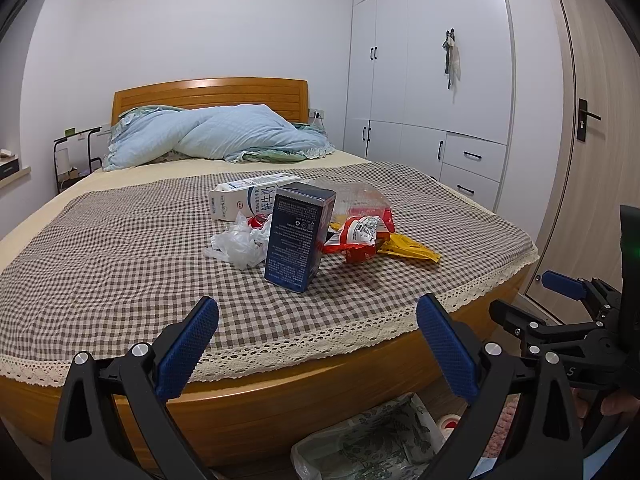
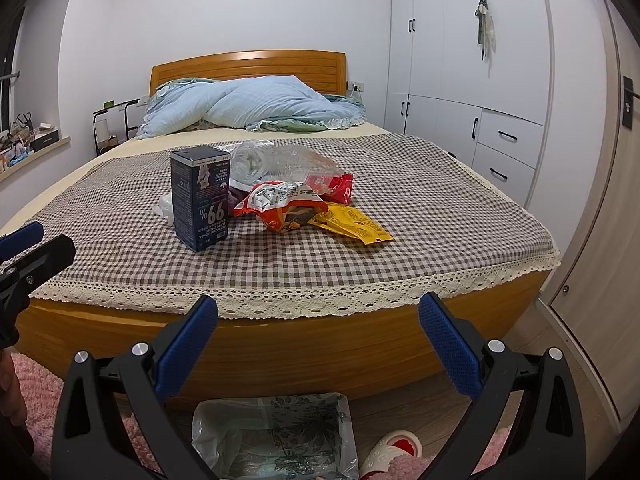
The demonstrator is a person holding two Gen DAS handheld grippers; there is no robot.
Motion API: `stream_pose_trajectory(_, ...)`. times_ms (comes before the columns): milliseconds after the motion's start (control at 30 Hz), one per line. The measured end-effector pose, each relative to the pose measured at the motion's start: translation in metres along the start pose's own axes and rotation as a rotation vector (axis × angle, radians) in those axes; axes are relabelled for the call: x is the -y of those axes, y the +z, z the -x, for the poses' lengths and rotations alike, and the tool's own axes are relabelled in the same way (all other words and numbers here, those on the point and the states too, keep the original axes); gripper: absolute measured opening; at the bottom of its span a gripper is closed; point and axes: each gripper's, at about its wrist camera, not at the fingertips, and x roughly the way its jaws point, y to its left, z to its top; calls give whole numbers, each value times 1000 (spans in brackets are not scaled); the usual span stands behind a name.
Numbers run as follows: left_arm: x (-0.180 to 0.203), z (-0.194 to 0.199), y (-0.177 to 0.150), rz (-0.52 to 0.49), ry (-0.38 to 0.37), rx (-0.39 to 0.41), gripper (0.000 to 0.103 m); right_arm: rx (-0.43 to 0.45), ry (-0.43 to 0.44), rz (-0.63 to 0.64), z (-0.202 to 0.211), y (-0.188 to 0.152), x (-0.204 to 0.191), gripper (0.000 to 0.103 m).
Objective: Collect trash
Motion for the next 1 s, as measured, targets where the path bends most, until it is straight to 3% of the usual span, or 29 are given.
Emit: stream_pose_trajectory(1000, -1, 5, -3, 4, -5, 6, 96, 4, 4, 4, 5, -2, -5, 97)
